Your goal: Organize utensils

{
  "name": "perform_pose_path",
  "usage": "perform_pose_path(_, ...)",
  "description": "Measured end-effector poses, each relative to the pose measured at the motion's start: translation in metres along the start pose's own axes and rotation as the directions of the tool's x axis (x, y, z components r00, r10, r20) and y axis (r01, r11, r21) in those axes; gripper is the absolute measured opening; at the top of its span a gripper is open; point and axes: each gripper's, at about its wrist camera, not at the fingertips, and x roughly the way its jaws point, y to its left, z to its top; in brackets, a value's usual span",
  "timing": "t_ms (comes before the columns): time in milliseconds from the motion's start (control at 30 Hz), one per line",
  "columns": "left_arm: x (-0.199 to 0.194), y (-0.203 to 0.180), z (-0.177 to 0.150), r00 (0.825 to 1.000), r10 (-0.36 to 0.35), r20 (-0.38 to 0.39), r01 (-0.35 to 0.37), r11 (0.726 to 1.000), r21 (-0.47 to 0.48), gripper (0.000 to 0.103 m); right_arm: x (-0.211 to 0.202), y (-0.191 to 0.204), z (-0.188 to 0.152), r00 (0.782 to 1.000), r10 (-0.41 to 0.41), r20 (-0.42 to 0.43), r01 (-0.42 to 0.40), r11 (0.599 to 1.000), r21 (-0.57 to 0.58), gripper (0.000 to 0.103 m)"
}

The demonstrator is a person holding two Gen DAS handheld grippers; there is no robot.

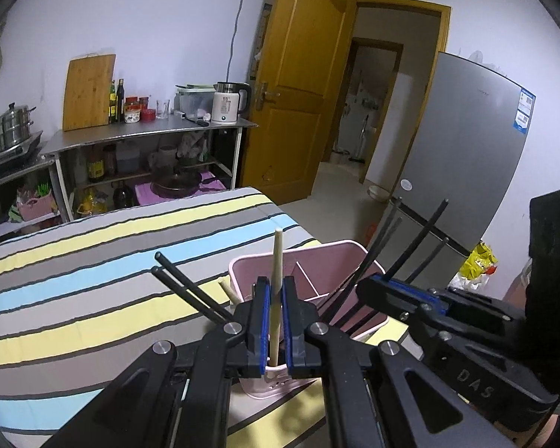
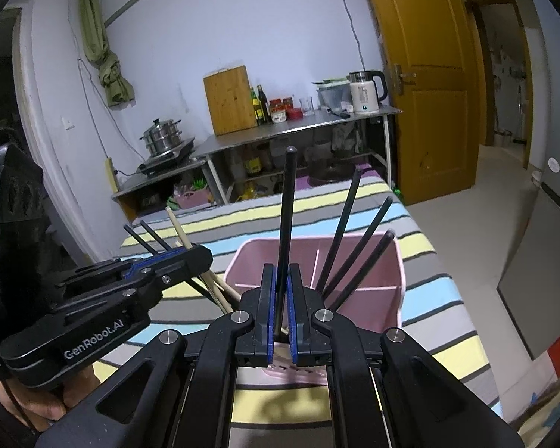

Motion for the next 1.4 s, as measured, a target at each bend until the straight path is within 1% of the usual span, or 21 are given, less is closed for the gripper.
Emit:
perform_pose_path(200,0.009,0.002,-0.008,0.998,-0.001,-0.055,0.002,1.0,0.011,0.006,0.014,0.004,-0.008,0.999,-0.002,-0.045,0.002,1.0,-0.011,0.005)
perform_pose_path(367,0.019,0.003,-0.018,0.995,-0.006,-0.097,0.007,1.0,0.009,0.006,0.015,0.0,-0.01,0.999,-0.012,-0.042,0.012,1.0,-0.001,0.006)
perform_pose_path(467,0.013,0.003,-0.019,0.996,-0.01,-0.084,0.01,1.0,0.006,0.006,0.013,-0.002,-0.009,0.999,-0.013,-0.05,0.013,1.0,0.003,0.006)
perform_pose_path(533,0.008,0.002,-0.02,0.998,-0.012,-0.067,0.013,1.0,0.017,0.006,0.01,-0.002,-0.011,0.999,-0.012,-0.05,0.012,1.0,-0.001,0.006)
perform_pose_path(633,0.005,-0.001,-0.025,0.998,-0.003,-0.064,0.005,0.999,0.035,0.006,0.009,0.0,-0.013,0.999,-0.009,-0.05,0.009,1.0,-0.006,0.006)
perform_pose_path(733,0.007,0.001,-0.025,0.997,-0.006,-0.076,0.009,0.999,0.036,0.006,0.009,0.001,-0.013,0.999,-0.006,-0.051,0.006,1.0,-0.008,0.006)
perform_pose_path(800,0.011,0.0,-0.026,0.995,-0.018,-0.095,0.022,0.999,0.039,0.006,0.012,0.001,-0.014,0.998,0.004,-0.067,-0.005,1.0,-0.008,0.006)
perform_pose_path(900,0.013,0.001,-0.027,0.994,-0.002,-0.11,0.006,0.999,0.037,0.006,0.016,0.001,-0.016,0.996,0.002,-0.09,-0.003,1.0,-0.004,0.006)
perform_pose_path(933,0.013,0.002,-0.028,0.994,-0.008,-0.114,0.011,1.0,0.029,0.006,0.016,0.001,-0.016,0.996,-0.002,-0.093,0.002,1.0,-0.003,0.006)
perform_pose_path(1033,0.008,0.005,-0.03,0.994,-0.019,-0.105,0.02,1.0,0.011,0.013,0.012,0.001,-0.015,0.996,-0.006,-0.084,0.005,1.0,-0.002,0.013)
perform_pose_path(1100,0.002,0.007,-0.032,0.995,-0.023,-0.097,0.024,1.0,0.002,0.019,0.007,0.002,-0.015,0.997,-0.005,-0.074,0.005,1.0,-0.002,0.014)
perform_pose_path(1400,-0.03,0.014,-0.057,0.997,-0.024,-0.067,0.022,0.999,-0.029,0.019,-0.016,0.003,-0.026,0.999,0.002,-0.051,-0.002,1.0,0.0,0.016)
